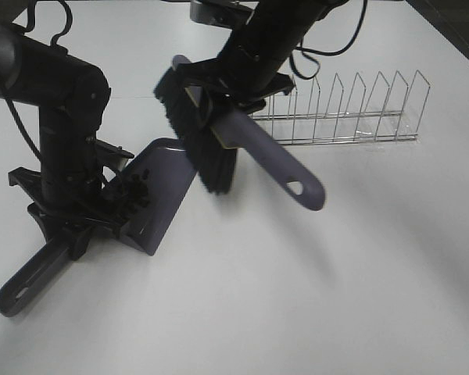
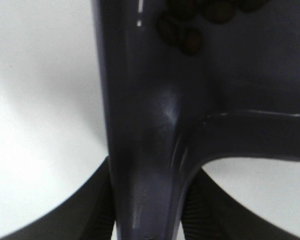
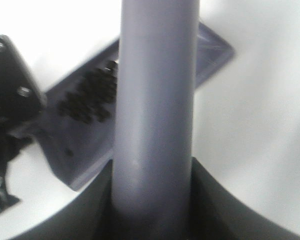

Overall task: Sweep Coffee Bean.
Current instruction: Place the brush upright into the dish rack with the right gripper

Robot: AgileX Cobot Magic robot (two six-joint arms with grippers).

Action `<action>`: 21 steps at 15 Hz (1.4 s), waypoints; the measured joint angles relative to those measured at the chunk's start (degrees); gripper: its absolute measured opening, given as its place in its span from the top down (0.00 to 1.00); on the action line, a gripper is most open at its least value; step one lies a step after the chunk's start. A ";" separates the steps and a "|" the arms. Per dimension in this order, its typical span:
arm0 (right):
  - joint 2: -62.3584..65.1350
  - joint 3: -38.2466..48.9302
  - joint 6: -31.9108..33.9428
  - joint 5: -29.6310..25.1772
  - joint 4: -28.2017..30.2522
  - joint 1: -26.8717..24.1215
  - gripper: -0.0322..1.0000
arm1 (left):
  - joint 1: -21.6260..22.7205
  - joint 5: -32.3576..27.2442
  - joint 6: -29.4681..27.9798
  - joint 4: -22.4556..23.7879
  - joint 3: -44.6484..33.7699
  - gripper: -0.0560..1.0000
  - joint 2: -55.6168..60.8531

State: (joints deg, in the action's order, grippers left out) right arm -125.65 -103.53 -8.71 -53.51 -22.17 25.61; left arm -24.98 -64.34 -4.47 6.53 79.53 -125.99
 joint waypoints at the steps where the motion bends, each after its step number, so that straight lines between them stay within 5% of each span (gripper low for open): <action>1: 0.40 0.00 3.04 -2.86 7.79 -0.34 0.67 | 0.00 0.00 -0.11 0.00 0.00 0.63 0.00; 3: 1.26 0.00 9.91 -10.20 22.98 -0.40 0.67 | 0.23 -0.11 -1.83 -0.23 0.00 0.63 0.06; 6: 5.16 3.90 10.83 -12.72 25.21 -0.40 0.67 | 1.20 0.57 -3.95 -2.64 0.00 0.63 0.63; 11: 21.08 26.36 13.92 -2.81 25.32 -1.60 0.67 | 4.30 2.41 -5.79 -7.28 0.00 0.63 1.03; 13: 29.11 38.22 17.19 0.63 25.50 -8.42 0.67 | 4.35 3.38 -7.68 -7.28 -0.29 0.63 1.43; 18: 29.68 39.88 21.14 3.55 26.87 -16.39 0.67 | 4.35 4.41 -9.05 -7.33 -0.34 0.63 1.60; 21: 26.47 37.93 21.31 5.39 27.90 -16.96 0.67 | 4.35 4.70 -9.11 -7.33 -0.34 0.63 1.60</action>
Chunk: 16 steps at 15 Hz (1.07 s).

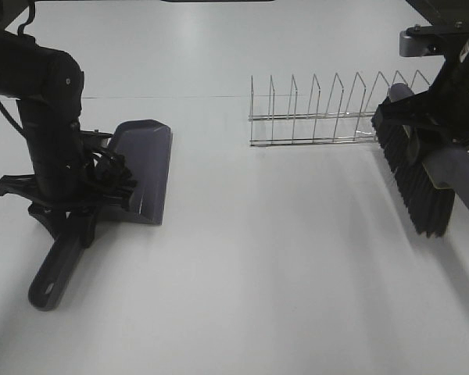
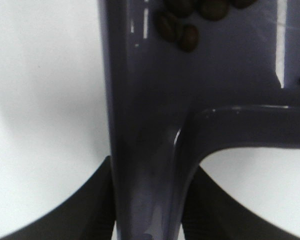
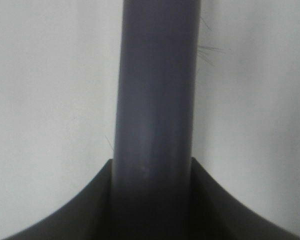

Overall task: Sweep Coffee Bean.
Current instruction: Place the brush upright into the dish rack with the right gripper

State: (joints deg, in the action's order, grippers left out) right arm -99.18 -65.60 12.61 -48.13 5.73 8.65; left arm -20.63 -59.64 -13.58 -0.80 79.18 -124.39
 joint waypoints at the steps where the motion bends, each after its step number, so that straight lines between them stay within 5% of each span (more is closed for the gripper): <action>1: -2.12 -1.95 0.00 -0.34 0.11 0.00 0.67 | 0.00 0.00 -0.06 0.00 0.00 0.63 0.00; 16: -28.88 -36.38 1.43 -12.03 6.47 -0.63 0.67 | 0.00 0.00 0.80 0.00 -0.06 0.63 0.00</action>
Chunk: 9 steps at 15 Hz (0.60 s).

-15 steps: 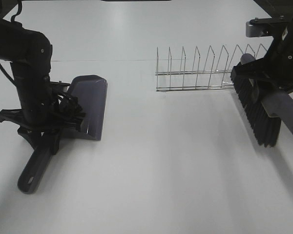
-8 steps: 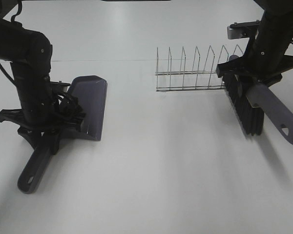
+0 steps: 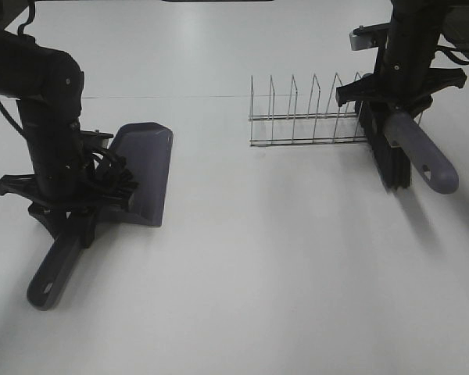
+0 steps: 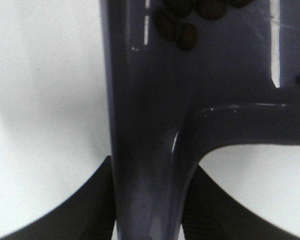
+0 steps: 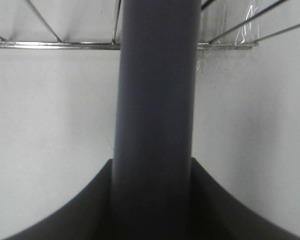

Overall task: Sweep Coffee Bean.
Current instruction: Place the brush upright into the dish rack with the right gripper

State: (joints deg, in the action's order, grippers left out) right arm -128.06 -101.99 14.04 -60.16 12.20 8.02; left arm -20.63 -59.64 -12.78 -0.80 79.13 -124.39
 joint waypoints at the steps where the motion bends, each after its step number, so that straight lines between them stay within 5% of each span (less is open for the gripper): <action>1: -2.46 -3.90 -0.06 -0.97 -1.60 -1.43 0.67 | 0.00 0.00 0.74 0.00 0.00 0.63 0.00; 9: -6.59 -11.29 -1.60 -1.26 -5.96 -3.04 0.67 | 0.00 0.11 0.80 -0.29 0.00 0.63 0.00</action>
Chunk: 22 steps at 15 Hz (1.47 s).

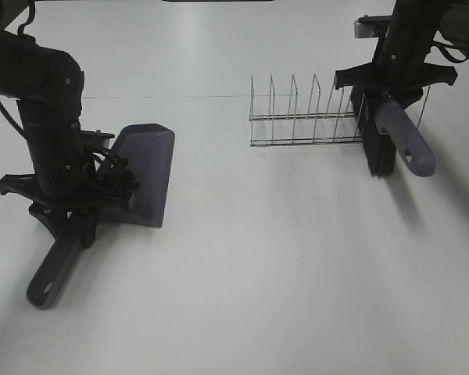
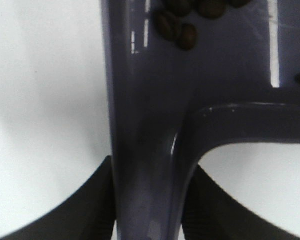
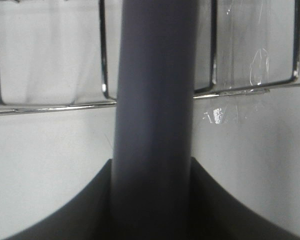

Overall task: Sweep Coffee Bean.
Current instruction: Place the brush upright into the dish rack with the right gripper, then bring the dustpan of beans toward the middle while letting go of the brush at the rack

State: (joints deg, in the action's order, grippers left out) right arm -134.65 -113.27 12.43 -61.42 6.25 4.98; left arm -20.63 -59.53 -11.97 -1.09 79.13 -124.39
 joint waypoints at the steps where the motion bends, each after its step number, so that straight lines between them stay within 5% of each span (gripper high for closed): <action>1: -0.40 0.00 0.00 0.00 -0.17 -0.06 0.67 | 0.00 0.00 0.00 0.00 0.00 0.63 0.00; 5: -0.74 -0.86 -0.17 -0.63 -0.23 -0.06 0.67 | 0.00 0.00 0.00 -0.57 0.00 0.63 0.00; 8: -0.74 -3.44 -3.15 -2.23 -0.29 -0.29 0.32 | 0.00 0.06 -1.78 -1.72 0.00 0.63 0.00; 10: -0.34 -3.90 -3.55 -2.81 -0.46 -0.29 0.24 | 0.00 0.06 -2.01 -2.18 0.00 0.63 0.00; 18: 12.32 -3.15 -10.14 -8.19 -4.93 -0.29 0.22 | 0.00 4.81 -4.13 -4.87 0.00 0.63 0.00; 22: 22.52 8.02 -12.43 -7.45 -6.25 -0.29 0.22 | 0.00 5.04 -4.18 -5.16 0.40 0.63 -1.03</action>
State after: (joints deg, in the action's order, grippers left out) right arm -112.13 -105.25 0.00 -68.87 0.00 4.70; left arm -20.63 -54.49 -16.16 -6.25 79.53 -125.42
